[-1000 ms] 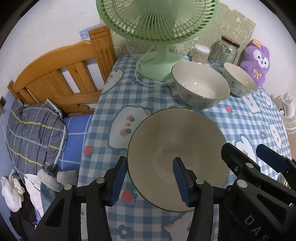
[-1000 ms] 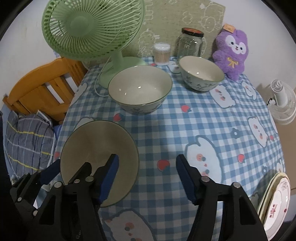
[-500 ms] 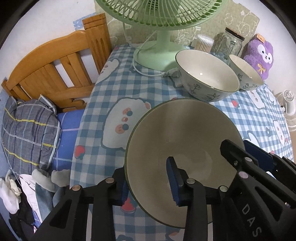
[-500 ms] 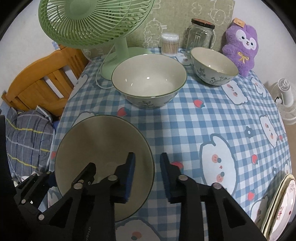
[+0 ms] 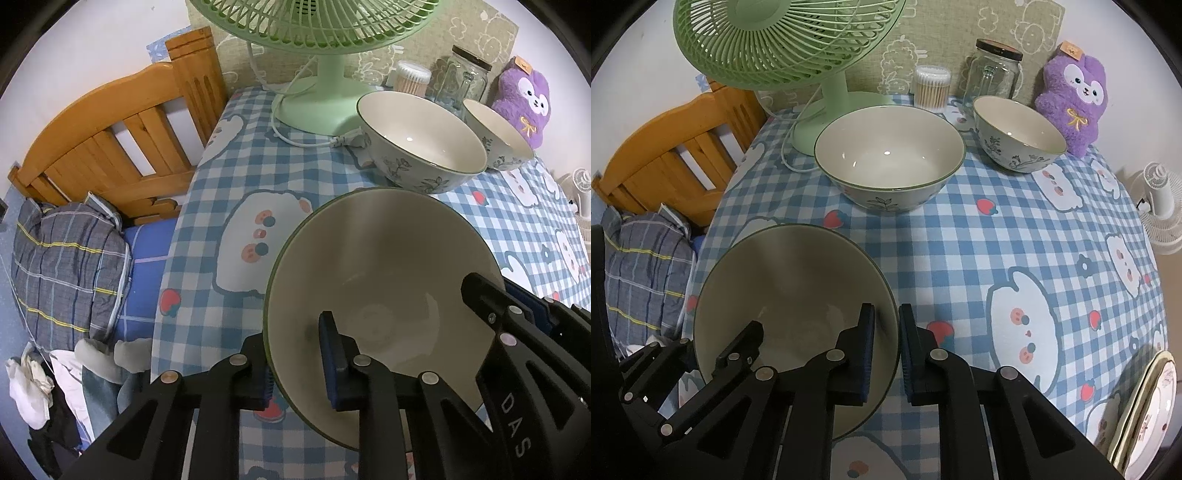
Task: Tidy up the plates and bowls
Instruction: 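Lift the cream bowl with both grippers and carry it toward the plate stack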
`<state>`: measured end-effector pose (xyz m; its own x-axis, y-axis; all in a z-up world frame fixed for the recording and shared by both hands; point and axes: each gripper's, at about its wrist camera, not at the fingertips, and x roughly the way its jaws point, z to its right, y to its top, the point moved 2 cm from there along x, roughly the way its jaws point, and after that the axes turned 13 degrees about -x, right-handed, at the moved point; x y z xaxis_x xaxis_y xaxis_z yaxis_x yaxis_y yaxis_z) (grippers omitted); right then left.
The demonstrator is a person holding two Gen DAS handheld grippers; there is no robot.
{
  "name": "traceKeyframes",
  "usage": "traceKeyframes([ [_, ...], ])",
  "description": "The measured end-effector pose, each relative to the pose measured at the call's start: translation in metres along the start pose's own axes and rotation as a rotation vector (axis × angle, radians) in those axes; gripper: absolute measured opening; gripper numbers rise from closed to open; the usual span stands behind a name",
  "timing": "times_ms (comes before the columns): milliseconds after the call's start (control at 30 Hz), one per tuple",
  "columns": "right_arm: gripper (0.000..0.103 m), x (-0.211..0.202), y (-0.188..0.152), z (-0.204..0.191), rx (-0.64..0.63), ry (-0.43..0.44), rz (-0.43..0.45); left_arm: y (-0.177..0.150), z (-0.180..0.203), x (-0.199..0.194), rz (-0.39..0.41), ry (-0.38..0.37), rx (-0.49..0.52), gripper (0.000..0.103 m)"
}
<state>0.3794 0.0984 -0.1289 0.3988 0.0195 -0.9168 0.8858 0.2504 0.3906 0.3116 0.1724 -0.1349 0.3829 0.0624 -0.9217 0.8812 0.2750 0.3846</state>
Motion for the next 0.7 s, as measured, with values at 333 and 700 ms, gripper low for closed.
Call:
traceKeyframes([
  [333, 0.016, -0.010, -0.013, 0.012, 0.028, -0.013, -0.017, -0.007, 0.011, -0.012, 0.011, -0.025, 0.035, 0.018],
  [700, 0.016, -0.035, -0.031, 0.034, 0.069, -0.044, -0.012, -0.020, 0.032, -0.030, 0.017, -0.051, 0.080, 0.018],
])
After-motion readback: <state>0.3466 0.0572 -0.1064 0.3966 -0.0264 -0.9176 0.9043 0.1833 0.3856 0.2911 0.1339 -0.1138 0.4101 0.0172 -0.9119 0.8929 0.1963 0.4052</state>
